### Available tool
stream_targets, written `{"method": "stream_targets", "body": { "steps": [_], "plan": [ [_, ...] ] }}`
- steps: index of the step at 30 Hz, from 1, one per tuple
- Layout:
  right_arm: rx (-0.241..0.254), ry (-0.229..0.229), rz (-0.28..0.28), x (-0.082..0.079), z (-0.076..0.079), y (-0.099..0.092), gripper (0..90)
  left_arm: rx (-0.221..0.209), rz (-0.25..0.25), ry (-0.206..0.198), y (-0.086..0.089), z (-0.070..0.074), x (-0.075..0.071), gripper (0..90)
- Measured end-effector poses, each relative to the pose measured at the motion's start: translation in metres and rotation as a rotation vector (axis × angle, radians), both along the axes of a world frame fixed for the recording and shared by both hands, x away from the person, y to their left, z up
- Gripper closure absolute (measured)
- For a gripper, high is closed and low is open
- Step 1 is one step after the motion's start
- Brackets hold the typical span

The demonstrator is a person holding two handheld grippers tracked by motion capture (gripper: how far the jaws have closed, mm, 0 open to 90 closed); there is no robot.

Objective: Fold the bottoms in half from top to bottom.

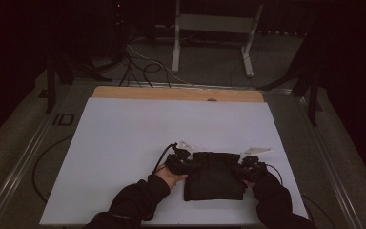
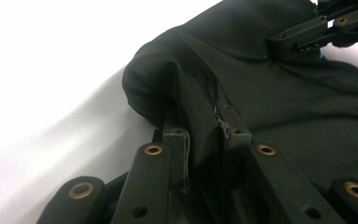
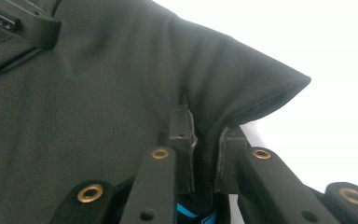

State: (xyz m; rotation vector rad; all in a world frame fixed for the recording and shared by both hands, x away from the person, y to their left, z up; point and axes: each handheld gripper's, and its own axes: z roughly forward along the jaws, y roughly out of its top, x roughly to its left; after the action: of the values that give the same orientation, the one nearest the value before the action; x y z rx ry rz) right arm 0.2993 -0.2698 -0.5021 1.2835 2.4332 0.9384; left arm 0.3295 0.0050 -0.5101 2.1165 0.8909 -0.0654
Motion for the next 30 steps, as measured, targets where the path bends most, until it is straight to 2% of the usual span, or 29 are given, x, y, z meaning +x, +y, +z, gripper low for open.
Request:
{"method": "stream_targets", "body": {
  "steps": [3,15,30],
  "plan": [
    [0.011,-0.007,-0.002,-0.001,0.003,0.000,80.7,-0.017,0.005,-0.006,0.001,0.004,0.000,77.7],
    [0.049,-0.044,-0.011,-0.005,0.015,-0.002,80.8,-0.023,-0.009,-0.060,-0.001,0.023,-0.005,77.9],
    [0.090,-0.088,-0.023,-0.007,0.029,-0.005,80.9,-0.054,-0.016,-0.086,-0.001,0.040,-0.008,78.3]
  ]
}}
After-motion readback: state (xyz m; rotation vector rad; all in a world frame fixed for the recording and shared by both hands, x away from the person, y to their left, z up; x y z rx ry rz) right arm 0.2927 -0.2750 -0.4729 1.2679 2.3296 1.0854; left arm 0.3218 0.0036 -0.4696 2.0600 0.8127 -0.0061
